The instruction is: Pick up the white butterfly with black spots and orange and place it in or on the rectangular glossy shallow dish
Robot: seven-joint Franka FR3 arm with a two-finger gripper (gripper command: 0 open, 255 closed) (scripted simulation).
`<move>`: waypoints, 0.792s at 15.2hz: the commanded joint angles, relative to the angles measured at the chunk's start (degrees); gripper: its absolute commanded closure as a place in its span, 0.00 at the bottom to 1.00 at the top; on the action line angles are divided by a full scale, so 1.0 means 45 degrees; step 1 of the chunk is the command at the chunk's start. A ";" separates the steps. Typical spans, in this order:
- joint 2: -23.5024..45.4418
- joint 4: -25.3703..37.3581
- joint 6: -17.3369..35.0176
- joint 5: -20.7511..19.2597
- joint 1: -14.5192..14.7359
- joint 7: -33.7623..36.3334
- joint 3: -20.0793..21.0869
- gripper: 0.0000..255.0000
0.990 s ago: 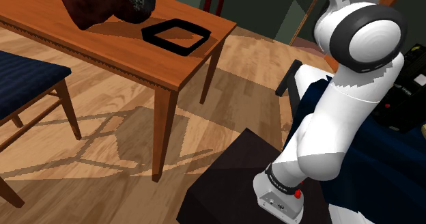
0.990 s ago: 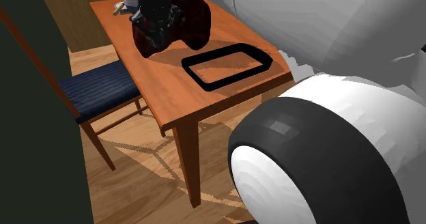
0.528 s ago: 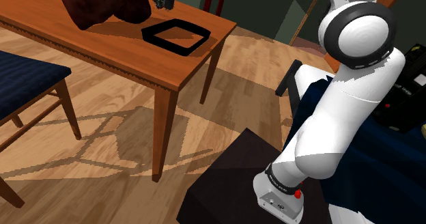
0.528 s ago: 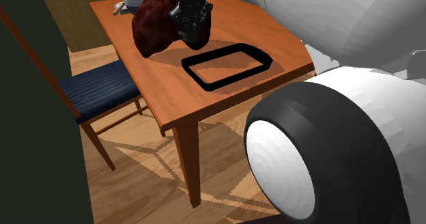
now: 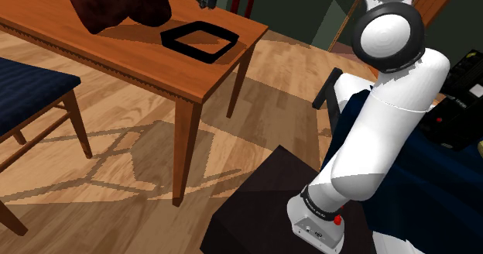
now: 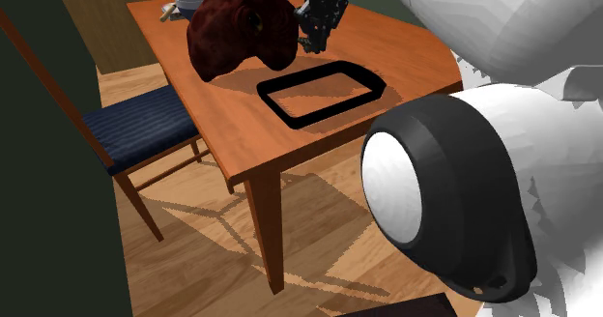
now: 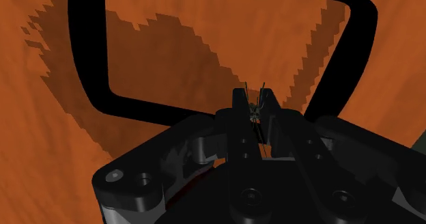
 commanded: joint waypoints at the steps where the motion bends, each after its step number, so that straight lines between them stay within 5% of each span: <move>1: 0.0491 0.0778 -0.0301 0.0051 -0.0341 -0.0561 -0.0212 1.00; 12: -0.0756 -0.2975 0.2206 0.0158 -0.0428 -0.0666 -0.0234 1.00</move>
